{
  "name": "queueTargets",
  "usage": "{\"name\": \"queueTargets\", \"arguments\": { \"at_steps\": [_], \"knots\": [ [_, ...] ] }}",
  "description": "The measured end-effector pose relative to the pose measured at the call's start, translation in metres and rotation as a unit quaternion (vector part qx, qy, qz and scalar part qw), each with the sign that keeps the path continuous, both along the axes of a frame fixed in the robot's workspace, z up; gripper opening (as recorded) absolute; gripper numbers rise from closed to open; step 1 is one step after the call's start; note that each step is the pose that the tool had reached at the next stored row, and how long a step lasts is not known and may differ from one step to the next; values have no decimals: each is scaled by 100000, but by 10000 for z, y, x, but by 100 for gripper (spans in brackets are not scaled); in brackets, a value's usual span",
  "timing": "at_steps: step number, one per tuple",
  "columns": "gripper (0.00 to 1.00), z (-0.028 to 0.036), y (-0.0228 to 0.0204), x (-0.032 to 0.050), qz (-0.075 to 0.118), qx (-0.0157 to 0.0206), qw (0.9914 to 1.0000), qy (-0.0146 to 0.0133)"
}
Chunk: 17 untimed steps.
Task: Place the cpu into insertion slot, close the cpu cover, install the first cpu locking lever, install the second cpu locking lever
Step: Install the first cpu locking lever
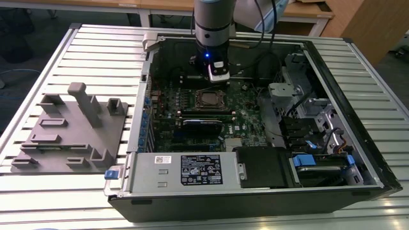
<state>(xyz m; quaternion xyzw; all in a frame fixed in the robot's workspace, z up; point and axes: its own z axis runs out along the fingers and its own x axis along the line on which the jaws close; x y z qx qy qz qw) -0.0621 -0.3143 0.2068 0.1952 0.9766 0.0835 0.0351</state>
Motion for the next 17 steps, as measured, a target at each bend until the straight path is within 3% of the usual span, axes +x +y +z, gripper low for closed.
{"name": "queueTargets", "arguments": {
  "at_steps": [6, 15, 17],
  "knots": [
    [11, -16, 0, -1, -95, -13, 100000, -213],
    [11, -31, 1, -3, -242, -9, 99995, -988],
    [11, -32, 3, -4, -239, 3, 99994, -1053]
  ]
}}
